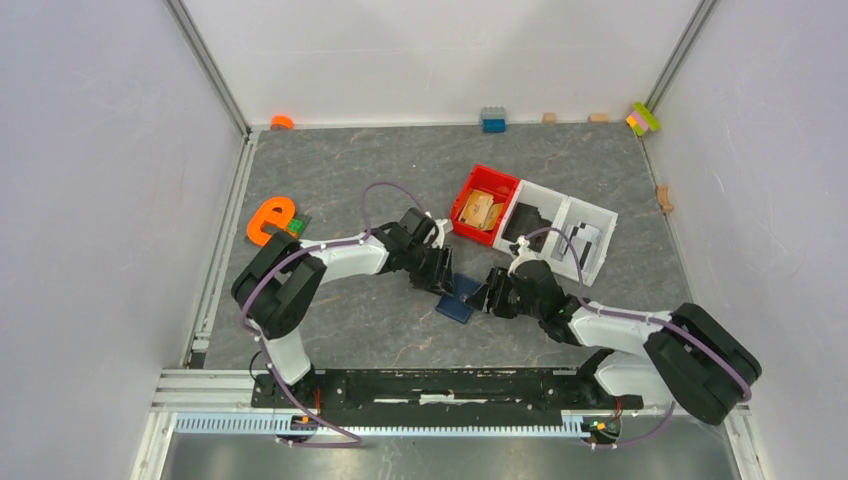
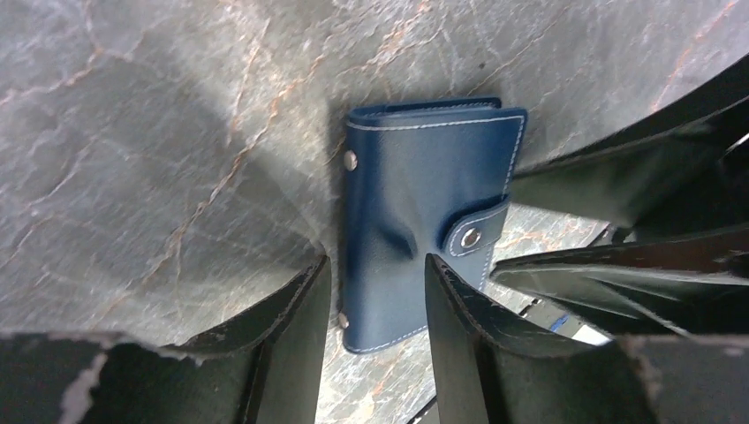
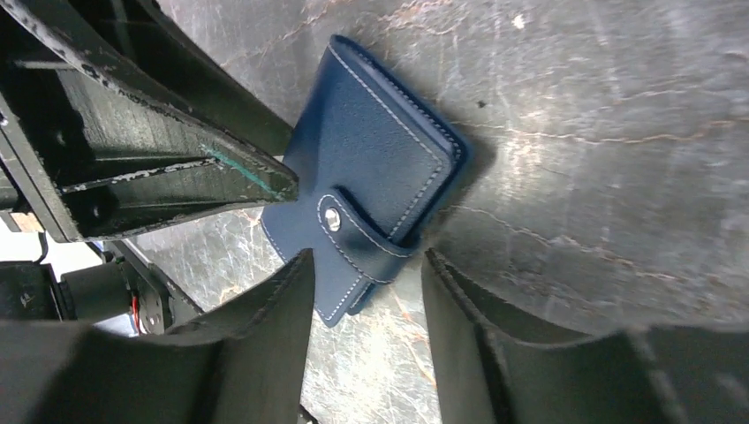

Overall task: Take the credit cards out of the card holder
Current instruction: Pick up the card holder from the center of the board.

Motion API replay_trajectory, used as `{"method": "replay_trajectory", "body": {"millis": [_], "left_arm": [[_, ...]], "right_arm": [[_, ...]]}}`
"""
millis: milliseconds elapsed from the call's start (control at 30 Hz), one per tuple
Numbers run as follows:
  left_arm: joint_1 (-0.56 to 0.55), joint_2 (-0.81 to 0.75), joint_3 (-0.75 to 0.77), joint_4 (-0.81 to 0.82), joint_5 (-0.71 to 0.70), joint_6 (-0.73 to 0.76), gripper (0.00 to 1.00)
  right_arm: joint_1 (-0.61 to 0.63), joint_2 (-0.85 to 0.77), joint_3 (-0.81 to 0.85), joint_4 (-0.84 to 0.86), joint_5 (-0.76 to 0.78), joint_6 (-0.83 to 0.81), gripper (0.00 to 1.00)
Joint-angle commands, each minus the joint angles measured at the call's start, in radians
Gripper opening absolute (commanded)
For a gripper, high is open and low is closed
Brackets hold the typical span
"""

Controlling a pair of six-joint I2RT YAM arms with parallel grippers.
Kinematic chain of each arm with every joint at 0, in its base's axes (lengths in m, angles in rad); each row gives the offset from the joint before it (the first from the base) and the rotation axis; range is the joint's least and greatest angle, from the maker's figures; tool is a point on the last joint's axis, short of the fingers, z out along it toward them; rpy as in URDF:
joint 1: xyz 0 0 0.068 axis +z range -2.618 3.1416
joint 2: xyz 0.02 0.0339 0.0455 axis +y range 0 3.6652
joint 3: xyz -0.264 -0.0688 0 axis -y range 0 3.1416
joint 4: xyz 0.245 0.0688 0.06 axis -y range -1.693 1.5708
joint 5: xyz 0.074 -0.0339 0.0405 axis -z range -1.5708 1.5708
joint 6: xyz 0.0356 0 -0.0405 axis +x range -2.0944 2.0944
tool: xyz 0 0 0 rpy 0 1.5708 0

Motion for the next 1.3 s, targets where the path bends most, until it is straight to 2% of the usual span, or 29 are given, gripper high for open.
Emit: {"method": "replay_trajectory", "body": {"millis": [0, 167, 233, 300, 333, 400, 600, 733, 867, 1100, 1267], "left_arm": [[-0.003, 0.052, 0.017, 0.078, 0.036, -0.042, 0.5], [0.038, 0.038, -0.012, 0.153, 0.035, -0.058, 0.46], [0.073, 0.012, -0.043, 0.201, 0.031, -0.069, 0.46], [0.101, -0.03, -0.083, 0.23, 0.008, -0.078, 0.47], [0.109, -0.053, -0.104, 0.254, -0.006, -0.077, 0.48], [0.115, -0.123, -0.145, 0.304, -0.032, -0.078, 0.52], [0.115, -0.251, -0.23, 0.39, -0.058, -0.074, 0.61], [0.115, -0.292, -0.268, 0.465, -0.018, -0.087, 0.61], [0.115, -0.413, -0.341, 0.565, -0.001, -0.091, 0.62], [0.115, -0.657, -0.46, 0.691, 0.014, -0.115, 0.74], [0.115, -0.751, -0.508, 0.74, 0.014, -0.123, 0.8]], "right_arm": [[0.033, 0.077, 0.051, 0.059, 0.038, 0.044, 0.49], [0.033, 0.087, 0.193, -0.037, 0.216, -0.052, 0.23], [0.033, 0.095, 0.265, -0.086, 0.298, -0.113, 0.16], [0.033, 0.118, 0.328, -0.095, 0.322, -0.178, 0.02], [0.032, 0.135, 0.352, -0.101, 0.319, -0.212, 0.0], [0.033, 0.161, 0.384, -0.1, 0.282, -0.272, 0.0], [0.033, 0.145, 0.306, 0.109, 0.112, -0.393, 0.0], [0.033, 0.098, 0.289, 0.104, 0.118, -0.466, 0.0], [0.031, 0.028, 0.264, 0.109, 0.067, -0.482, 0.0], [0.031, -0.131, 0.242, 0.091, 0.039, -0.461, 0.0], [0.03, -0.228, 0.207, 0.142, -0.009, -0.446, 0.0]]}}
